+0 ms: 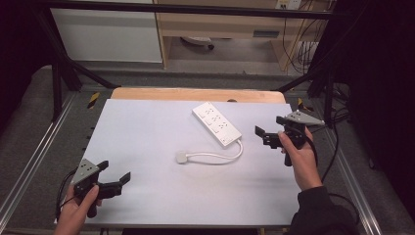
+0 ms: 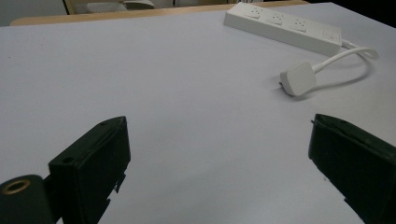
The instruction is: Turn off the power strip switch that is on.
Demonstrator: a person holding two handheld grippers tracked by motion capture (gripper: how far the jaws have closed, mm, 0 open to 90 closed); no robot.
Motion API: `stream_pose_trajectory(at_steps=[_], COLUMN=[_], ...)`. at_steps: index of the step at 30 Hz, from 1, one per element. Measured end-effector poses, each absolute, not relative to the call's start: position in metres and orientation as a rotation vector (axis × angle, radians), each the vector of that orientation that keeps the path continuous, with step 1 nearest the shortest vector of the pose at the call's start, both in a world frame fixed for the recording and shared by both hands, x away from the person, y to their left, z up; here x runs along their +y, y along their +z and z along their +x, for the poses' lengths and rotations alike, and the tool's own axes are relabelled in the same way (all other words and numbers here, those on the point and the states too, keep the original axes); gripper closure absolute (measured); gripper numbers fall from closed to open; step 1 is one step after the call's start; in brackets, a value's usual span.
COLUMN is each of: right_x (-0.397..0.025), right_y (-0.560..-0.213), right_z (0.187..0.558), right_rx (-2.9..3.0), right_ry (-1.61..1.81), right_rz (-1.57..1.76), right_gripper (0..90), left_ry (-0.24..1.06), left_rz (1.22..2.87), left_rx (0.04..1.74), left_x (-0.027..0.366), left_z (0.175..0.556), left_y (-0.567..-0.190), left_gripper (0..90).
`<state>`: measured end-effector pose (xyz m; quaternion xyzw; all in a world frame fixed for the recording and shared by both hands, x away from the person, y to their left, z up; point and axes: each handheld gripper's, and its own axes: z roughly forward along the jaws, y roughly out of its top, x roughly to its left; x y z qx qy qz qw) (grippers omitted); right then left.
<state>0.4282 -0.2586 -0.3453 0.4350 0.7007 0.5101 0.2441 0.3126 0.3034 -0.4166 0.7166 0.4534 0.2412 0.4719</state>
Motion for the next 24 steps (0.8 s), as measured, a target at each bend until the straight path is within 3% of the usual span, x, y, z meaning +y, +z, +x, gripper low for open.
stream_pose_trajectory(at_steps=[24], right_x=[-0.276], right_y=[-0.401], right_z=[0.387], right_rx=[1.903], right_ry=[1.346], right_rz=[1.189], right_gripper=[4.7], left_ry=[0.592], left_rz=[1.748], left_rx=[1.114], left_x=[0.304], left_z=[0.313], left_y=[-0.417], left_gripper=[5.4])
